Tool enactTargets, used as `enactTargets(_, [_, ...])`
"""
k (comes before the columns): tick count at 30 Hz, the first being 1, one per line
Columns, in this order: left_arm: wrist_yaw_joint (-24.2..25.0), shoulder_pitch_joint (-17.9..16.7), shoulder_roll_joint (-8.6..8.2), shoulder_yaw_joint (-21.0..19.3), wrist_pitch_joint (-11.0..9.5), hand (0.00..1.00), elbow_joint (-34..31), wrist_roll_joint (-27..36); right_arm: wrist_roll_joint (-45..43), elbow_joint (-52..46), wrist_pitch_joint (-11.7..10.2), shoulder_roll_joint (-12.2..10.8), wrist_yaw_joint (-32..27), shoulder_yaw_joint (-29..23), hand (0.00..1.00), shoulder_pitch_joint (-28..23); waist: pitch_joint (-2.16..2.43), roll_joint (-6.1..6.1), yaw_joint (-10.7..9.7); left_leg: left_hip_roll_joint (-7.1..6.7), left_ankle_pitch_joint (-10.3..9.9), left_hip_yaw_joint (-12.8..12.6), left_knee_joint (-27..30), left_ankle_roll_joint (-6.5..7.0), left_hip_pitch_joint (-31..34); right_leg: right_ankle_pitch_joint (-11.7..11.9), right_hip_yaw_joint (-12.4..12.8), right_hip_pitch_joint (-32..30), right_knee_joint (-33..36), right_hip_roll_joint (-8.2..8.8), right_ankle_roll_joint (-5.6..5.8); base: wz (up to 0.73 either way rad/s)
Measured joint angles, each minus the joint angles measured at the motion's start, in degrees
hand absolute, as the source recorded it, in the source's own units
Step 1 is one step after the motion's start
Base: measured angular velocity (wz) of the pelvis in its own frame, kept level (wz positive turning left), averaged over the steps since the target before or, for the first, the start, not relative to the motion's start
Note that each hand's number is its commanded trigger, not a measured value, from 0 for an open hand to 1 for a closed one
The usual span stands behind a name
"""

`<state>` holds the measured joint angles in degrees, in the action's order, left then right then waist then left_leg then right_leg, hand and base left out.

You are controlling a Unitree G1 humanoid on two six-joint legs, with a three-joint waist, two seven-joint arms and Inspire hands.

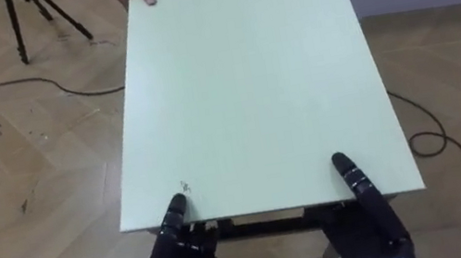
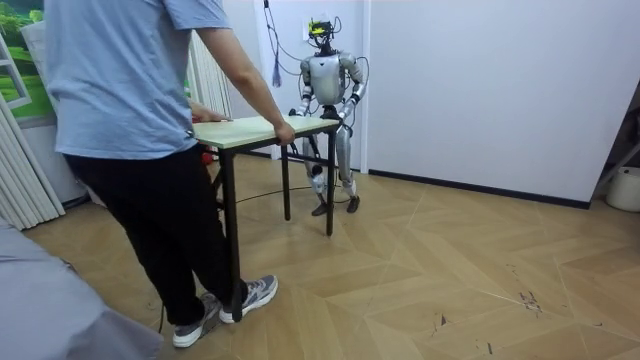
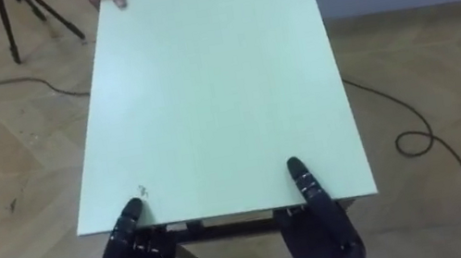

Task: Move table with human

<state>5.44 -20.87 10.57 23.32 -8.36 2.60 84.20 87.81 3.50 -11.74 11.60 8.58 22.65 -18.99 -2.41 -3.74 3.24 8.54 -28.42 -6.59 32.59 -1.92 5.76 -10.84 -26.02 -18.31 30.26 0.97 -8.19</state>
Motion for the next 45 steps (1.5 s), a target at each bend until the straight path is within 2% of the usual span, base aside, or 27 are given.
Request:
enactTargets(1, [-0.12, 1.39, 0.04, 0.36, -0.39, 1.0, 1.19, 0.37, -0.18, 0.67, 0.59, -0.25, -0.1, -0.71, 1.0, 0.93, -0.2, 0.22, -0.07, -1.08, 0.3, -0.64, 1.04, 1.12, 1.95, 0.83, -0.21, -2.74, 3.53, 2.06, 0.63, -0.2])
enactTargets(2, [-0.21, 1.97, -0.02, 0.62, -0.42, 1.0, 2.14, 0.75, -0.83, 1.11, 1.14, -0.12, -0.12, -1.73, 1.0, 1.12, -0.45, 0.07, -0.03, -2.62, 1.0, -0.34, 1.29, 2.51, 2.47, 2.42, 0.83, -6.19, 6.82, 3.77, 2.69, -0.25])
enactTargets(3, [-0.21, 1.76, -0.07, 0.6, -0.43, 1.0, 2.22, 0.83, -1.45, 1.2, 1.43, -0.21, -0.12, -2.01, 1.0, 0.97, -0.43, -0.04, 0.02, -3.14, 1.22, -0.02, 1.38, 2.95, 2.83, 2.37, 2.56, -7.53, 6.38, 3.47, 4.35, -0.24])
enactTargets(4, [0.57, 1.05, 0.34, 0.32, -0.53, 1.0, 2.05, 1.24, -2.19, 1.2, 1.82, -0.87, -0.1, -1.96, 1.0, 0.8, -0.15, -0.02, -0.28, -4.49, 1.44, 1.81, 2.0, 3.45, 4.45, 4.09, 6.52, -7.8, -1.88, 2.23, 6.67, 0.21])
enactTargets(5, [1.02, 0.78, 1.0, 0.26, -0.09, 1.0, 2.37, 1.22, -2.23, 1.19, 1.93, -1.1, 0.11, -1.9, 1.0, -0.19, -0.03, 0.49, -1.41, -6.17, 1.61, 2.79, 2.72, 4.0, 5.67, 8.95, 7.01, -7.6, -4.29, 3.78, 5.22, 0.41])
enactTargets(6, [1.03, 0.64, 0.94, 0.35, 0.23, 1.0, 2.85, 1.17, -2.18, 1.18, 1.92, -1.08, 0.24, -1.87, 1.0, -0.92, 0.14, 0.45, -1.55, -6.54, 1.79, 2.65, 2.76, 4.24, 5.62, 9.33, 6.77, -7.17, -4.62, 4.23, 3.59, 0.54])
enactTargets(9, [1.02, -0.69, 1.19, 1.39, 0.69, 1.0, 3.04, 1.74, -1.97, 1.16, 1.91, -0.24, 0.72, -2.04, 1.0, -2.91, 0.42, 0.34, -3.19, -7.68, 3.27, 1.86, 2.41, 5.16, 5.55, 11.15, 5.46, -5.76, -5.67, 6.28, 4.04, 0.3])
enactTargets(11, [0.98, -1.41, 1.67, 1.76, 0.76, 1.0, 3.01, 1.91, -1.71, 1.16, 2.89, -0.31, 0.5, -2.13, 1.0, -3.41, 0.82, 1.5, -4.98, -9.6, 6.1, 1.78, 0.31, 6.23, 5.68, 14.6, 5.65, -4.75, -9.3, 7.69, 5.38, 0.31])
enactTargets(12, [0.93, -1.39, 1.61, 1.99, 0.76, 1.0, 3.01, 2.05, -1.73, 1.15, 3.08, -0.19, 0.4, -2.06, 1.0, -3.41, 0.86, 1.57, -5.41, -9.95, 6.96, 1.71, -0.39, 6.62, 5.91, 15.86, 5.94, -4.41, -10.81, 7.83, 7.04, 0.27])
enactTargets(13, [0.91, -1.27, 1.47, 2.23, 0.75, 1.0, 2.96, 2.38, -1.52, 1.11, 3.08, 0.09, 0.36, -2.18, 1.0, -3.19, 0.89, 1.63, -5.8, -10.27, 8.98, 1.11, -2.38, 7.38, 6.27, 17.51, 8.61, -4.67, -10.9, 7.91, 11.19, 0.56])
enactTargets(14, [0.26, -0.51, 1.5, 2.85, 0.82, 1.0, 2.99, 2.24, -0.78, 0.93, 2.96, 0.2, 0.35, -2.61, 1.0, -3.75, 0.88, 1.74, -7.11, -10.16, 10.5, -0.06, -3.41, 7.97, 6.57, 13.35, 11.25, -5.53, -2.77, 9.39, 11.33, 0.69])
enactTargets(15, [-0.18, -0.15, 1.61, 2.99, 0.83, 1.0, 2.99, 1.77, -0.39, 0.87, 2.92, 0.12, 0.31, -2.7, 1.0, -4.08, 0.9, 2.16, -7.76, -10.18, 11.24, -0.82, -4.06, 8.15, 6.5, 10.32, 12.06, -5.76, 2.65, 10.44, 10.99, 0.85])
enactTargets(16, [-0.42, 0.09, 1.62, 3.01, 0.82, 1.0, 2.95, 1.26, 0.31, 0.8, 2.8, 0.11, 0.25, -2.84, 1.0, -4.76, 1.3, 3.45, -8.07, -10.23, 12.72, -3.26, -5.89, 8.47, 6.29, 5.1, 13.31, -5.51, 12.74, 12.38, 11.15, 0.45])
enactTargets(17, [-0.41, 0.05, 1.67, 3.0, 0.6, 1.0, 2.73, 1.11, 1.21, 0.72, 2.43, -0.06, -0.03, -2.48, 1.0, -4.88, 1.51, 4.54, -7.55, -10.42, 13.82, -4.64, -7.12, 8.62, 5.71, 1.93, 15.21, -3.47, 19.58, 13.12, 11.8, 0.17])
enactTargets(19, [-0.41, 0.03, 2.08, 3.02, 0.76, 1.0, 2.23, 1.05, 2.13, 0.3, 2.37, 0.35, -0.55, -2.06, 1.0, -4.86, 1.53, 5.09, -5.75, -10.39, 14.46, -5.81, -7.3, 8.64, 5.9, 1.04, 18.13, 1.82, 25.28, 13.28, 12.01, -0.3])
enactTargets(21, [-0.39, 0.01, 2.05, 2.59, 0.84, 1.0, 1.67, 0.93, 2.34, -0.56, 2.35, 0.7, -1.16, -1.86, 1.0, -4.65, 1.6, 5.34, -4.59, -10.44, 15.01, -6.7, -6.75, 8.59, 7.51, 1.72, 20.24, 8.01, 26.25, 14.08, 12.27, -0.33])
enactTargets(22, [-0.39, -0.03, 2.0, 1.96, 0.82, 1.0, 1.07, 0.64, 2.32, -0.76, 2.3, 0.69, -1.21, -1.49, 1.0, -3.91, 1.52, 5.9, -4.04, -10.51, 15.63, -7.74, -6.44, 8.32, 8.88, 3.66, 21.98, 11.89, 23.29, 14.28, 12.23, -0.31])
enactTargets(23, [-0.38, 0.11, 1.97, 1.43, 0.82, 1.0, 0.18, 0.42, 2.23, -1.51, 2.12, 0.77, -1.39, -1.31, 1.0, -3.28, 1.48, 6.27, -3.17, -10.56, 16.03, -7.94, -4.51, 7.99, 11.49, 1.49, 22.27, 14.89, 17.62, 14.05, 14.55, -0.3])
enactTargets(26, [-0.36, 0.05, 1.97, 0.62, 0.85, 1.0, -0.42, -0.7, 2.33, -2.04, 1.81, 0.16, -1.52, -1.06, 1.0, -3.07, 1.25, 6.74, -2.62, -10.12, 18.46, -6.78, -4.86, 6.99, 13.78, -3.62, 22.15, 16.94, 10.24, 11.98, 15.75, -0.08])
enactTargets(29, [-0.37, 0.3, 2.03, -0.41, 0.91, 1.0, -1.77, -1.88, 2.35, -2.54, 1.79, -0.6, -1.53, -1.13, 1.0, -2.38, 0.96, 8.89, -2.34, -9.21, 20.24, -7.07, -5.28, 6.51, 16.67, -8.3, 23.89, 17.7, 3.49, 10.99, 15.36, -0.07])
enactTargets(31, [-0.51, 0.67, 1.99, -0.99, 0.99, 1.0, -2.09, -2.39, 2.24, -2.55, 1.67, -0.53, -1.53, -1.14, 1.0, -1.7, 0.95, 9.54, -2.23, -8.79, 21.16, -7.15, -5.27, 6.32, 18.25, -10.06, 23.73, 17.79, 0.41, 10.63, 15.24, -0.11])
enactTargets(37, [-0.62, 1.89, 2.01, -2.42, 2.06, 1.0, -2.23, -3.47, 2.21, -1.62, 2.11, -2.02, -1.53, -1.41, 1.0, -0.26, 0.89, 9.85, -1.39, -5.9, 25.1, -6.56, -6.02, 5.14, 22.0, -11.25, 20.84, 18.65, -9.66, 7.35, 13.75, -0.09])
enactTargets(40, [-0.61, 0.97, 1.93, -2.52, 1.9, 1.0, -2.23, -3.86, 2.15, -1.0, 2.75, -2.12, -1.52, -1.41, 1.0, -0.42, 0.83, 9.18, -0.45, -3.75, 27.15, -6.03, -6.95, 4.11, 21.97, -11.2, 20.09, 18.55, -10.84, 5.02, 12.4, -0.16])
enactTargets(42, [-0.61, 0.54, 2.29, -2.36, 1.91, 1.0, -2.23, -3.78, 2.16, -0.82, 3.02, -2.04, -1.52, -1.38, 1.0, -0.63, 0.86, 8.32, 0.21, -2.37, 29.78, -5.51, -9.42, 3.38, 21.42, -10.43, 18.37, 17.86, -10.82, 3.42, 10.97, -0.14])
enactTargets(43, [-0.63, 0.62, 2.47, -2.23, 1.99, 1.0, -2.21, -3.77, 2.17, -0.79, 2.92, -2.03, -1.52, -1.39, 1.0, -0.64, 0.72, 7.54, 1.24, -1.71, 32.93, -5.05, -13.21, 2.59, 20.37, -9.53, 17.39, 17.07, -11.05, 2.2, 9.45, -0.18])
enactTargets(44, [-0.63, 0.64, 2.36, -2.21, 1.9, 1.0, -2.22, -3.77, 2.13, -0.86, 2.8, -2.02, -1.51, -1.34, 1.0, -0.66, 0.83, 6.85, 2.13, -1.28, 37.73, -4.13, -19.69, 0.81, 18.54, -7.89, 17.28, 16.12, -12.32, 0.73, 8.33, -0.19])
enactTargets(45, [-0.57, 0.61, 2.28, -2.16, 1.71, 1.0, -2.23, -3.76, 2.08, -0.94, 2.79, -2.04, -1.5, -1.35, 1.0, -0.64, 0.93, 6.63, 2.48, -1.15, 39.87, -3.18, -22.6, -0.79, 17.71, -7.36, 16.83, 15.51, -12.88, 0.24, 7.94, -0.25])
